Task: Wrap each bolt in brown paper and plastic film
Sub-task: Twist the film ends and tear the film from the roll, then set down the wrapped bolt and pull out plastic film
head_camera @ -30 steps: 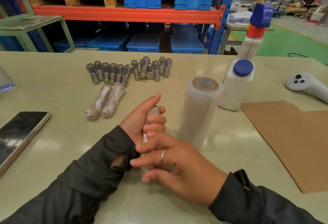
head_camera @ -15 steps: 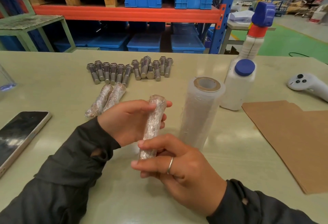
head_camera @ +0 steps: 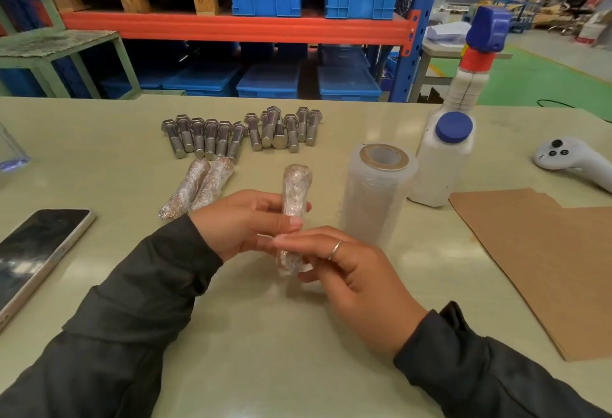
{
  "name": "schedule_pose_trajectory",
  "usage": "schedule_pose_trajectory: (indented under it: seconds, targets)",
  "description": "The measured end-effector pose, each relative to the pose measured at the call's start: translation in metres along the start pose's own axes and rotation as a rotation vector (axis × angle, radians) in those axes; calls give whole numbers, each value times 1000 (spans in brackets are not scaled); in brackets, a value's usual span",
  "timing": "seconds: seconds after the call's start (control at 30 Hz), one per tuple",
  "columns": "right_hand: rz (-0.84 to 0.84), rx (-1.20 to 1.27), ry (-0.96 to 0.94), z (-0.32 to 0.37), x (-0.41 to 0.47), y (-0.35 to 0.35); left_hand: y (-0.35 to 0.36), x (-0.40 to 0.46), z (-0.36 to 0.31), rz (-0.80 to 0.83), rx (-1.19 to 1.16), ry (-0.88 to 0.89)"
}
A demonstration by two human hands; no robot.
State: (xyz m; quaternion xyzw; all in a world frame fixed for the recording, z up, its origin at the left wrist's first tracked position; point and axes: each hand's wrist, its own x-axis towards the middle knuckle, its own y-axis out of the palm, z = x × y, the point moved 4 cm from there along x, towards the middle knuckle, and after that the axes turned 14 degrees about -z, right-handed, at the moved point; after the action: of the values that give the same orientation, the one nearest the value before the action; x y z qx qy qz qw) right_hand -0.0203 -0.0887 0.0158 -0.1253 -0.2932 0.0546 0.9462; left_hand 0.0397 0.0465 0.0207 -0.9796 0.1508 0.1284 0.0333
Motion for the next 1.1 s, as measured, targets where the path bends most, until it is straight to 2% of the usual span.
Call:
schedule_pose_trajectory:
  seconds: [0.07, 0.1, 0.17, 0.23, 0.33, 0.47, 0.53, 0.77, 0.83, 0.93, 1.0, 1.1]
  targets:
    - [13, -107, -107, 3, -3, 3, -4, 4, -3, -162, 87, 79]
    - [24, -140, -139, 4, -5, 4, -9, 6, -3, -309, 190, 129]
    - [28, -162, -171, 6, -7, 4, -22, 9, -2, -615, 549, 276]
    - [-1, -174, -215, 9, -7, 2, -33, 12, 0, -843, 940, 295]
    - [-21, -179, -263, 13, -8, 0, -45, 19, 2, -975, 1050, 276]
    - [-21, -178, -278, 15, -8, 0, -51, 26, 2, -1108, 1036, 282]
    - [-37, -173, -293, 16, -8, -1, -51, 28, 2, -1126, 1028, 286]
    - [-161, -249, -453, 26, -8, -9, -46, 33, 4, -1106, 1268, 293]
    - [-261, -300, -520, 33, -8, -14, -47, 33, 3, -1103, 1292, 316]
    - [-511, -409, -541, 38, -8, -22, -46, 35, 1, -1076, 1336, 326]
    - [-665, -421, -491, 37, -7, -28, -46, 37, 1, -1051, 1355, 336]
    - [-758, -445, -354, 29, -3, -33, -49, 40, 3, -999, 1309, 348]
